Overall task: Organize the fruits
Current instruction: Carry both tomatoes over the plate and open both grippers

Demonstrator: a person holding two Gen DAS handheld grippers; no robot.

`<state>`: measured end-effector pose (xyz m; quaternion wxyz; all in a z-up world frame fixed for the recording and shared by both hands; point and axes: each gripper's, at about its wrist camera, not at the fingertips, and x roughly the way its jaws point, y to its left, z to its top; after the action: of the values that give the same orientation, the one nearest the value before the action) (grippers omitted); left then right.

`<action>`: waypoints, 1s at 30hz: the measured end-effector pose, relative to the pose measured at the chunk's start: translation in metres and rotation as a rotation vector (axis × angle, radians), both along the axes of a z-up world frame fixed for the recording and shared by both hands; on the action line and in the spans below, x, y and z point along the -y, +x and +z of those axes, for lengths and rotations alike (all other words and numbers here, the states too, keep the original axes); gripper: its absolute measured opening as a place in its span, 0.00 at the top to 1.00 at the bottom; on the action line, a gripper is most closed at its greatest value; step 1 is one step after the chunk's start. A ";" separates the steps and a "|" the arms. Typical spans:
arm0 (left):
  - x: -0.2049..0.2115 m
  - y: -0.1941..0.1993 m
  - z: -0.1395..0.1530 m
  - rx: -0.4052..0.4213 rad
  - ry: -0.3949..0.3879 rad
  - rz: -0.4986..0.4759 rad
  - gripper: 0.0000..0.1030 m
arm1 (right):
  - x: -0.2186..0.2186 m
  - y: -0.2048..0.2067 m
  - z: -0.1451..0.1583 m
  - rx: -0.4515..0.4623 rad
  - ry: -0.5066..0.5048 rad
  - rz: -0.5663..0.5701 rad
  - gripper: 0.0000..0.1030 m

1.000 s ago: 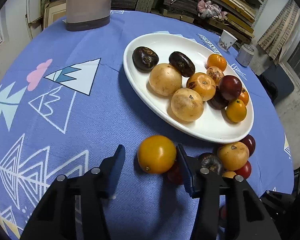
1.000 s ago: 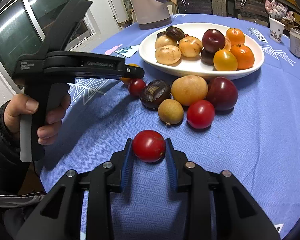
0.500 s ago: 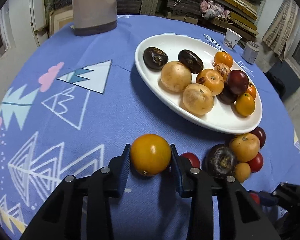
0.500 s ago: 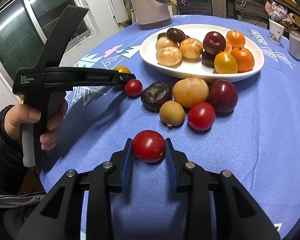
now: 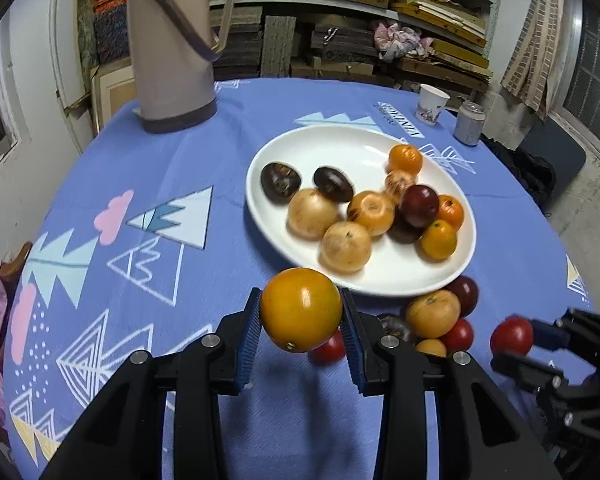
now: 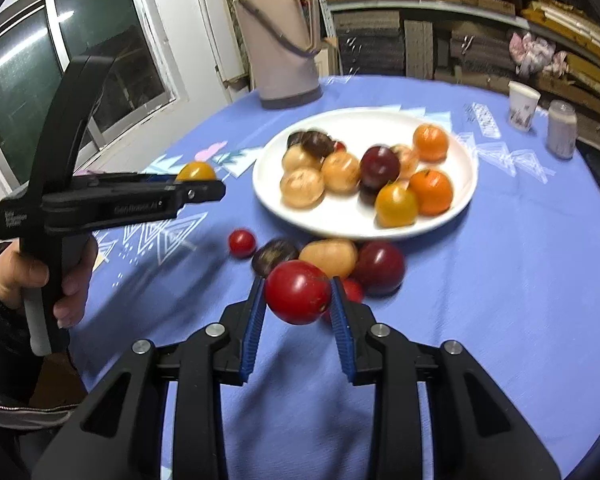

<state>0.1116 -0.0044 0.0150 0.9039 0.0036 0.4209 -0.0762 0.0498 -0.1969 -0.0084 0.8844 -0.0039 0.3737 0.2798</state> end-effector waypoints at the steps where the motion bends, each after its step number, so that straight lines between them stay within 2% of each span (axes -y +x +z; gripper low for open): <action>1: 0.002 0.002 0.003 0.005 0.003 -0.005 0.63 | 0.002 0.002 0.005 0.010 0.000 -0.004 0.70; 7: 0.022 0.021 0.017 0.036 0.021 -0.038 0.63 | 0.010 0.030 0.029 0.071 -0.001 -0.041 0.70; 13: 0.039 0.052 0.009 0.008 0.005 -0.065 0.63 | 0.013 0.069 0.036 0.088 0.010 -0.083 0.70; 21: 0.043 0.091 -0.009 -0.034 0.010 -0.040 0.63 | 0.014 0.129 0.016 0.028 0.035 -0.123 0.70; 30: 0.047 0.118 -0.016 -0.040 0.009 -0.065 0.63 | 0.014 0.172 -0.005 -0.039 0.075 -0.142 0.69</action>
<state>0.2298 -0.0512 -0.0013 0.8923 0.0197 0.4389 -0.1039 0.2218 -0.2105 -0.0137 0.8940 0.0611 0.3796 0.2301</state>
